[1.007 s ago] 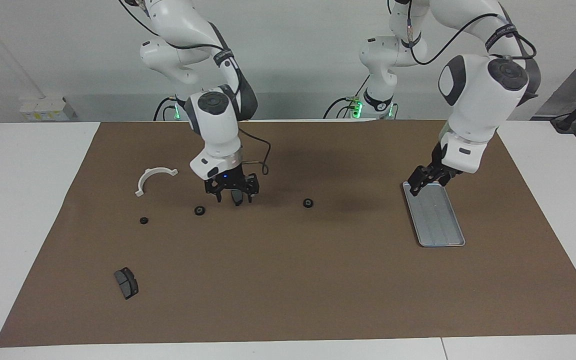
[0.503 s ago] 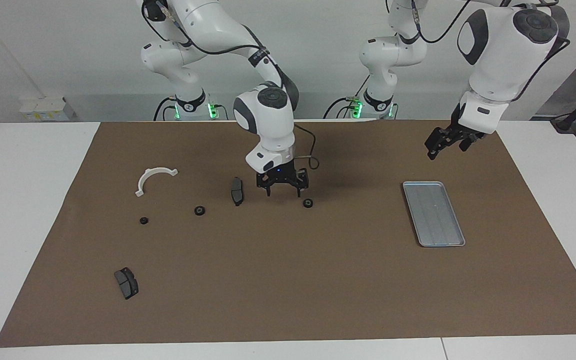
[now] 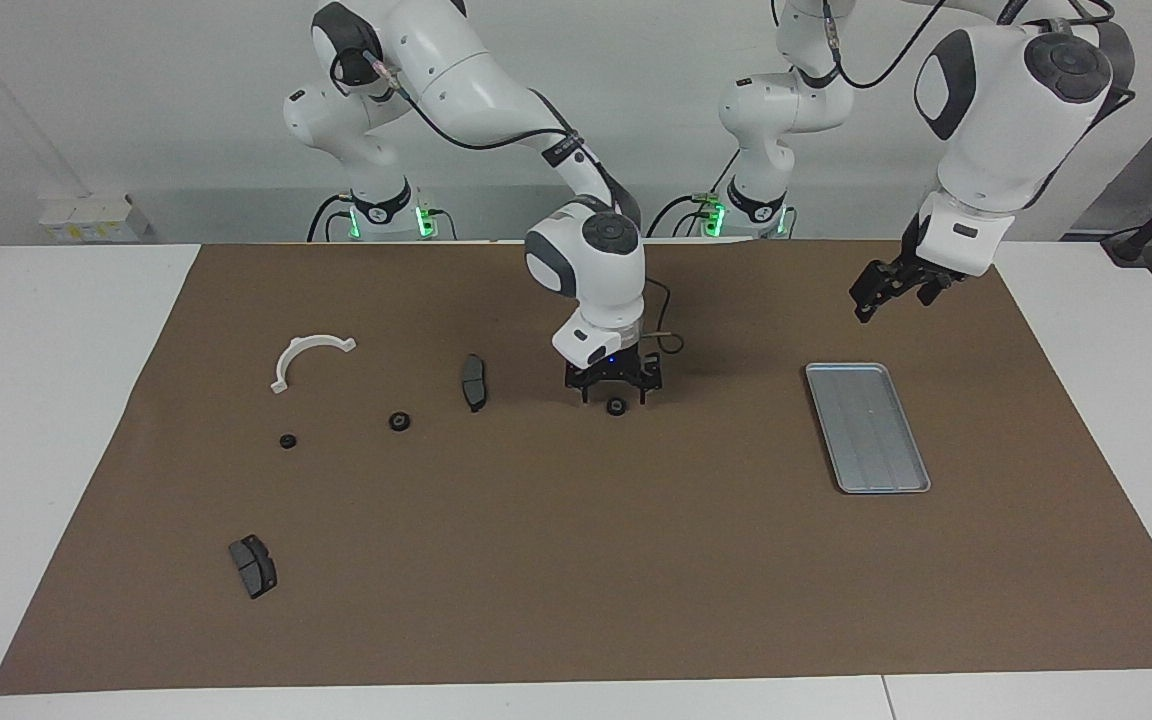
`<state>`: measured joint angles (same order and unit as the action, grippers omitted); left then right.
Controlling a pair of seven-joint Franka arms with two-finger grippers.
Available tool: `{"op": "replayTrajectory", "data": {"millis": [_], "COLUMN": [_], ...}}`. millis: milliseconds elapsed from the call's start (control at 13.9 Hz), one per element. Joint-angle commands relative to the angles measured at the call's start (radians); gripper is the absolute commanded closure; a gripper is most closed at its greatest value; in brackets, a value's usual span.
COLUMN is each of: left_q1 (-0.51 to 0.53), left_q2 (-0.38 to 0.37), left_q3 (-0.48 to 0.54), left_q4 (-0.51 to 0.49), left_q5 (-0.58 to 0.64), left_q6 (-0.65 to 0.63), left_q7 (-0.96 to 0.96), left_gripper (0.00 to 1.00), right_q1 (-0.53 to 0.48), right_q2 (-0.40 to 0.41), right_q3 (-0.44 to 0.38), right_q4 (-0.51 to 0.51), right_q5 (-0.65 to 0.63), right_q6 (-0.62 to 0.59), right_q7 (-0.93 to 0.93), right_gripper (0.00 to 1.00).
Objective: Place bearing gear from tray to pile
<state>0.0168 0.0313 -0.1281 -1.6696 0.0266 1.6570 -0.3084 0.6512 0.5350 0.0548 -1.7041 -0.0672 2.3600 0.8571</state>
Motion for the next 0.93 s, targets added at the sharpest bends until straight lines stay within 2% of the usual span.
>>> {"op": "replayTrajectory", "data": {"millis": [0, 144, 288, 360, 503, 575, 647, 719, 863], "left_q1": [0.011, 0.011, 0.012, 0.012, 0.014, 0.014, 0.014, 0.014, 0.014], "left_q2": [-0.025, -0.025, -0.025, -0.025, -0.025, -0.025, -0.025, -0.025, -0.025], "left_q3": [-0.010, -0.010, -0.011, -0.010, -0.008, -0.008, -0.008, -0.008, -0.008], "left_q4": [-0.030, -0.032, -0.033, -0.035, -0.035, -0.035, -0.035, -0.035, -0.035], "left_q5": [0.010, 0.010, 0.007, 0.009, 0.007, 0.007, 0.007, 0.007, 0.007], "left_q6": [0.021, 0.026, 0.041, 0.047, 0.052, 0.052, 0.052, 0.052, 0.049], "left_q7": [0.014, 0.015, 0.043, 0.119, 0.251, 0.253, 0.252, 0.250, 0.250], "left_gripper": [0.00, 0.00, 0.00, 0.00, 0.00, 0.00, 0.00, 0.00, 0.00], "right_q1": [-0.001, -0.002, -0.002, -0.001, -0.002, -0.001, -0.005, -0.010, -0.034], "right_q2": [0.010, 0.010, 0.010, 0.010, 0.008, 0.007, 0.007, 0.005, -0.009], "right_q3": [-0.003, -0.003, -0.001, -0.003, -0.003, -0.003, -0.004, -0.009, -0.016], "right_q4": [0.012, 0.011, 0.003, -0.014, -0.017, -0.009, -0.008, -0.008, -0.009], "right_q5": [-0.022, -0.022, -0.022, -0.020, -0.019, -0.019, -0.020, -0.020, -0.026], "right_q6": [0.007, 0.007, 0.010, 0.037, 0.035, 0.025, 0.021, 0.019, 0.015], "right_q7": [0.026, 0.025, 0.026, 0.028, 0.028, 0.030, 0.030, 0.028, 0.016], "right_gripper": [0.30, 0.41, 0.42, 0.44, 0.62, 0.74, 0.90, 1.00, 1.00]}}
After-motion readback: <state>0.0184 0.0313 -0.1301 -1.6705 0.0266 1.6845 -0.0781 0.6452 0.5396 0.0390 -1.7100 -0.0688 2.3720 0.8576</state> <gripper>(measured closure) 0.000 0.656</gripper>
